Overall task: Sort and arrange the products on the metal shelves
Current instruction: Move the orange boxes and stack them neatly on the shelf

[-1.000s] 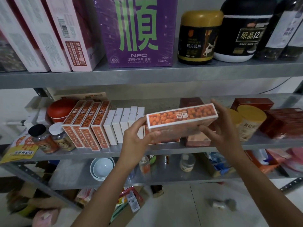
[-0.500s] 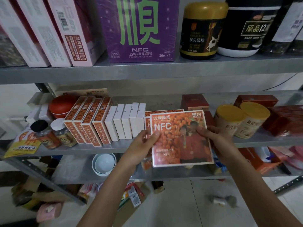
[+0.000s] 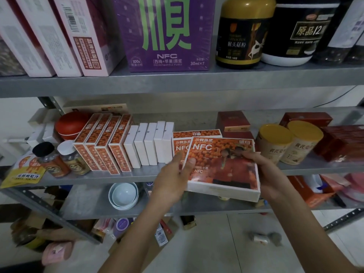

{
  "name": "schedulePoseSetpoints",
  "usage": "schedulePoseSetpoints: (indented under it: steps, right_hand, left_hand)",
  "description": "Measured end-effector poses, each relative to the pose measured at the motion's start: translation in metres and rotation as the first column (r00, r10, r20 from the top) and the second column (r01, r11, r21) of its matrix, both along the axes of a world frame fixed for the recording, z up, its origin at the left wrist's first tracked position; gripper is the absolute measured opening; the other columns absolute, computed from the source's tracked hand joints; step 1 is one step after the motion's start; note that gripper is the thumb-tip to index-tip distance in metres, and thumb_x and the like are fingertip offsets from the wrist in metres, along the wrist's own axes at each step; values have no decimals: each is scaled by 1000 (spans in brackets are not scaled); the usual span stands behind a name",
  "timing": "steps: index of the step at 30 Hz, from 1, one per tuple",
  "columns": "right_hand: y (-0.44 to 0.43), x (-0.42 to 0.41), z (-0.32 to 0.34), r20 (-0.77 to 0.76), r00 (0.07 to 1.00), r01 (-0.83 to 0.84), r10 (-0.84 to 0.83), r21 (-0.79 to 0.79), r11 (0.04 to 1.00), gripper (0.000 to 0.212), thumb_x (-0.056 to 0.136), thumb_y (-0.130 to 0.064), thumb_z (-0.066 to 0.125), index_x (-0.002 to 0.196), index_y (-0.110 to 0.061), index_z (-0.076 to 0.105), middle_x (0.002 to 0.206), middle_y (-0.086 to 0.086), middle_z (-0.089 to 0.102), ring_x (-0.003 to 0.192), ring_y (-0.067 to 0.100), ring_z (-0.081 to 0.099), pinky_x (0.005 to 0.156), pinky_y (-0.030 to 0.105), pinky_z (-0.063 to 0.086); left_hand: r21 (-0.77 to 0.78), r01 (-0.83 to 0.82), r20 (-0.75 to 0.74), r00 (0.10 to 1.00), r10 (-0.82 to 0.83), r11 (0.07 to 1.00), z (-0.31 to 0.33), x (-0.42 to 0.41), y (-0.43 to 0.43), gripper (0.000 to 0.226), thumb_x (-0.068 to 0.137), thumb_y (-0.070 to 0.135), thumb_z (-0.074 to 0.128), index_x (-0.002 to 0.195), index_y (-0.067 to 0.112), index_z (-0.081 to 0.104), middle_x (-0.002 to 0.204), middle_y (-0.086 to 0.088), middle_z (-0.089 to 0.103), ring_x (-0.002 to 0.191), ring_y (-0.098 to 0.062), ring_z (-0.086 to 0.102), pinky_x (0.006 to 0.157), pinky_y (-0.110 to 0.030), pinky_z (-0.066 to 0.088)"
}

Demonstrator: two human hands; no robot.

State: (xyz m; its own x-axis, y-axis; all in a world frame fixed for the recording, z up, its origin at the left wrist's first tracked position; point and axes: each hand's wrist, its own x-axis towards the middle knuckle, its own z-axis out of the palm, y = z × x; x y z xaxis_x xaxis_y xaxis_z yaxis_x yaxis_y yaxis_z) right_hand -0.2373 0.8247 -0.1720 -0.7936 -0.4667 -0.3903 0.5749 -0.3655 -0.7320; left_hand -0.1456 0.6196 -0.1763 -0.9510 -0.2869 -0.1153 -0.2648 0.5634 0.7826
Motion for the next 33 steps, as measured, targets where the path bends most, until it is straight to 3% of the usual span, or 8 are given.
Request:
schedulePoseSetpoints:
  steps: [4,8,12,15,18,23,28,33]
  right_hand:
    - [-5,6,8,77,996,37,-41,47,998,45,69,-13,66,113,-7,63,110,21,70,89,34,71,71,48,58]
    - [-11,12,16,157,987,32,-39,44,999,45,77,-15,62,120,-2,62,115,24,68,100,34,67,80,48,55]
    - [-9,16,20,115,992,41,-54,116,992,42,77,-29,67,111,-5,64,104,22,70,99,35,65,91,49,49]
    - [-7,11,8,-35,949,315,-315,191,929,49,92,-57,50,114,-15,63,113,11,65,111,28,59,102,53,41]
    - [-9,8,-1,-274,794,590,-542,136,796,54,101,-58,25,108,-26,69,98,-6,73,98,9,66,100,38,46]
    - [-14,2,2,-293,712,681,-638,66,730,56,97,-66,28,84,-27,65,65,-14,72,65,4,71,57,20,57]
    - [-19,-6,4,-525,632,713,-569,106,694,60,98,-63,23,64,-26,57,50,-15,61,49,0,63,51,14,50]
    - [-31,-3,7,-830,516,656,-212,223,721,74,92,-63,16,51,-23,62,50,-4,61,48,12,63,54,24,52]
  left_hand:
    - [-528,-162,-527,832,-173,834,-6,10,20,76,87,66,39,140,11,47,134,-13,56,121,-24,51,97,-37,43]
    - [-776,14,-473,647,-598,630,-23,1,35,72,80,43,71,140,15,43,133,-14,58,122,-26,54,108,-42,41]
    - [-597,3,-608,651,-455,802,-30,-2,41,66,71,12,82,132,12,57,129,-8,64,117,-24,61,101,-44,49]
    - [-90,155,-635,752,-177,984,-18,2,34,55,76,30,73,126,43,56,124,26,60,111,4,56,84,-23,55]
    - [265,263,-539,838,-84,928,-12,8,30,52,80,25,76,113,59,55,117,35,60,112,6,55,80,-10,49]
    - [484,322,-456,887,-80,814,-12,9,36,50,78,10,79,116,33,56,117,23,64,112,-2,60,80,-18,54]
    - [469,361,-513,854,-85,806,3,14,25,58,78,36,78,128,36,49,127,17,60,120,-10,58,86,-23,55]
    - [-125,247,-384,881,-276,961,21,13,24,65,74,83,45,132,62,25,124,31,53,102,9,57,79,-22,54]
